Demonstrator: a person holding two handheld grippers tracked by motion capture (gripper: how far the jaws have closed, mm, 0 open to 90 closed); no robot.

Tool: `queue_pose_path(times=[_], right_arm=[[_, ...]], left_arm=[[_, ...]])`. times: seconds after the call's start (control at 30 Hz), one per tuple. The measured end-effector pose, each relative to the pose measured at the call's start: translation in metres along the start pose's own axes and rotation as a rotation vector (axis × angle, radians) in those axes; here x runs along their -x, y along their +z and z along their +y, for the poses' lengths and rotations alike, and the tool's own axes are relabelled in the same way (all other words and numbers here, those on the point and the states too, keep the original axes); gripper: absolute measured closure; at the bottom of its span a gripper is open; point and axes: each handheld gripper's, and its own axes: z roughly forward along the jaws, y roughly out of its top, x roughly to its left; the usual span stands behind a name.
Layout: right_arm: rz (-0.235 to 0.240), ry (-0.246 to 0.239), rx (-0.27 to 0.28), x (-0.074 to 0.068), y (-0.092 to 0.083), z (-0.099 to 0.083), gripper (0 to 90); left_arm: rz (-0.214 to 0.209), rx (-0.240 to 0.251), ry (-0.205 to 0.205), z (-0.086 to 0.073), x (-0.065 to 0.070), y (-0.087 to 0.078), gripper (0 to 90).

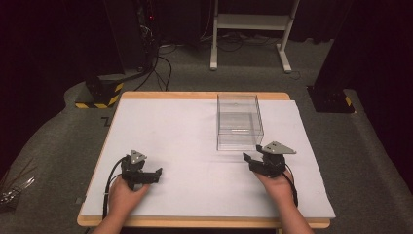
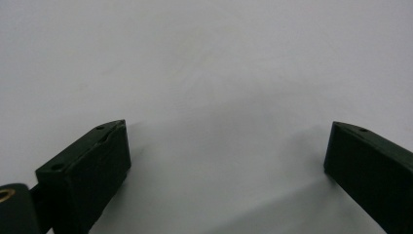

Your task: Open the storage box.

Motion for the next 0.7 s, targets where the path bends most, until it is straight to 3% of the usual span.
queue_pose_path(times=[0.17,0.5,0.7], right_arm=[[-0.013,-0.019,0.011,-0.004,0.006,0.005,37.4],[0.031,0.001,0.036,0.0,0.017,0.013,39.5],[0.031,-0.003,0.05,-0.001,0.021,0.016,40.8]], left_arm=[[0.002,0.0,0.0,0.0,0.001,0.0,3.4],[0.004,0.0,-0.002,0.0,0.001,0.0,3.3],[0.001,0.001,-0.001,0.0,0.001,0.0,3.2]])
